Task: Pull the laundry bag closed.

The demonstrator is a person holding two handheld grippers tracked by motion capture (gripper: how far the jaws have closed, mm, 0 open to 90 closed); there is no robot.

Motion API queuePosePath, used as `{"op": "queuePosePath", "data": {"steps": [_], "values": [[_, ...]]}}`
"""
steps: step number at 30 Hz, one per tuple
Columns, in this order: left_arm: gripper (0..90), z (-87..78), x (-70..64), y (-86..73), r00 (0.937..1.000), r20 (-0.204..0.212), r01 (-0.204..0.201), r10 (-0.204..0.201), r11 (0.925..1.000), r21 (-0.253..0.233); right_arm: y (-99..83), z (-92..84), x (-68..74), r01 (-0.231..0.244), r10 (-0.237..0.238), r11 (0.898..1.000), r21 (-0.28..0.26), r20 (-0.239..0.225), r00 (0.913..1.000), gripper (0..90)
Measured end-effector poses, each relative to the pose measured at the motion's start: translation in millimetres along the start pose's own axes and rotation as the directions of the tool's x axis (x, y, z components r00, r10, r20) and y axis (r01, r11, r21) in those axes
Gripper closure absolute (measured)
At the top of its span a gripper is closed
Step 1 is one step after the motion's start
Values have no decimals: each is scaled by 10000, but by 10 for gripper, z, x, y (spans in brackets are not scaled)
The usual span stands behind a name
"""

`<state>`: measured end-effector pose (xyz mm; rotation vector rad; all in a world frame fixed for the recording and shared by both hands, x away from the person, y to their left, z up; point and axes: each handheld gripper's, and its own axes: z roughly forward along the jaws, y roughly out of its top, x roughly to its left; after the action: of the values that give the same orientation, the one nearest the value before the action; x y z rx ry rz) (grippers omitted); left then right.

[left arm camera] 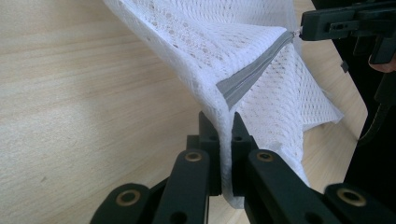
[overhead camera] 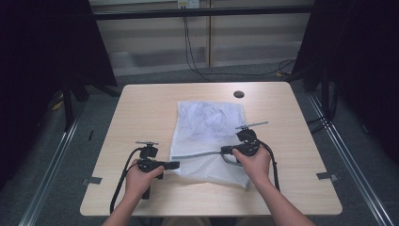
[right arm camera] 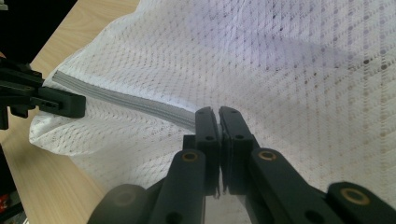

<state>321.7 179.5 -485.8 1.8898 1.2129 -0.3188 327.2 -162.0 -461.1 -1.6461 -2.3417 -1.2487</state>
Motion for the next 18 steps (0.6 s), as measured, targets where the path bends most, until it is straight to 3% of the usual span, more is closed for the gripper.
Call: {"op": "queuePosePath", "data": {"steps": [18], "values": [[891, 1, 0, -2, 10000, -4, 53, -53, 10000, -23, -2, -56, -53, -160, 161, 9998, -119, 49, 9999, 868]]}}
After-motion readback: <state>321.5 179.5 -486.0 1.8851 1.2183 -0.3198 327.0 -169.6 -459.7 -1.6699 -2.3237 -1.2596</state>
